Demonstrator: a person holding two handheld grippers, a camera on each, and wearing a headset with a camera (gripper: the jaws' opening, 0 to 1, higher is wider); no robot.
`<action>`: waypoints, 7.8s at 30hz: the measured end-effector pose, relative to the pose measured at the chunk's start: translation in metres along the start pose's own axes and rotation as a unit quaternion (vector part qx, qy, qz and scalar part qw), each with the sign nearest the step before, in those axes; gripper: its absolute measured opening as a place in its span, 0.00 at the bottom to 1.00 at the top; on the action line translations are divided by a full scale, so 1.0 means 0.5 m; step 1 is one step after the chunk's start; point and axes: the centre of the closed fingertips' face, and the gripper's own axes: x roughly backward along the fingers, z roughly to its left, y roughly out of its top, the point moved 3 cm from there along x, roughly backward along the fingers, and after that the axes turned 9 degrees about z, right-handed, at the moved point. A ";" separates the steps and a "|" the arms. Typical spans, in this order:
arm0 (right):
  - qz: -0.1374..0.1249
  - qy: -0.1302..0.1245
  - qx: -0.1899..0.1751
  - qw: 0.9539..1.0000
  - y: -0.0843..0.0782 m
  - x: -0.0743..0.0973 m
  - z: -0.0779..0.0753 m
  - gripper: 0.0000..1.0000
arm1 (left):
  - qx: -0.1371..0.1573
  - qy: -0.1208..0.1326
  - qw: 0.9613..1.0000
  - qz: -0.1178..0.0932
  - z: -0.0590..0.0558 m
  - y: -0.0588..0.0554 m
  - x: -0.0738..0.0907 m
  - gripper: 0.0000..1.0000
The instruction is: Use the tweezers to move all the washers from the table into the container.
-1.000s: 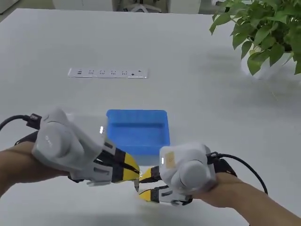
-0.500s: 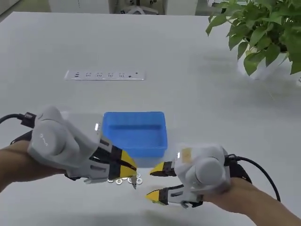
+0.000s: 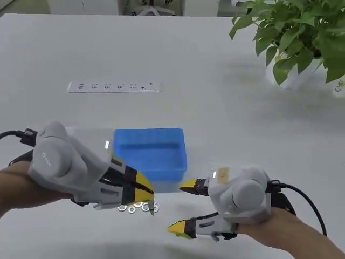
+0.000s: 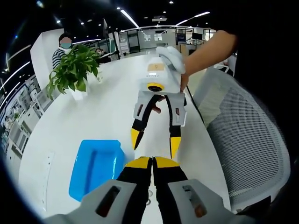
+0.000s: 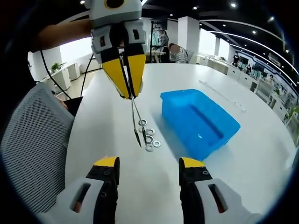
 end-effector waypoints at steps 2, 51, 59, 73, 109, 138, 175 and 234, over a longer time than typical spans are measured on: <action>0.003 -0.001 -0.001 1.000 -0.006 0.000 0.002 0.53 | -0.001 0.000 1.000 -0.001 0.001 0.001 -0.001 0.05; -0.006 0.043 0.077 0.996 0.049 -0.054 0.011 0.28 | 0.014 -0.011 1.000 -0.009 0.017 -0.005 -0.009 0.05; 0.005 0.055 0.094 0.994 0.059 -0.071 0.014 0.20 | 0.014 -0.013 1.000 -0.011 0.016 -0.003 -0.012 0.05; 0.036 0.052 0.107 0.992 0.056 -0.081 0.013 0.10 | 0.015 -0.013 1.000 -0.011 0.018 -0.003 -0.016 0.06; 0.035 0.055 0.099 0.993 0.062 -0.066 0.014 0.09 | 0.091 0.004 0.995 -0.038 0.009 -0.020 0.022 0.34; 0.001 0.040 0.105 0.994 0.136 0.019 -0.037 0.09 | 0.199 0.070 0.972 -0.101 0.004 -0.057 0.083 0.73; -0.018 0.024 0.127 0.991 0.157 -0.010 -0.178 0.09 | 0.247 0.115 0.956 -0.109 0.022 -0.092 0.111 0.99; 0.026 0.074 0.141 0.987 0.094 -0.105 -0.194 0.10 | 0.110 0.077 0.988 -0.077 0.221 -0.026 -0.030 0.14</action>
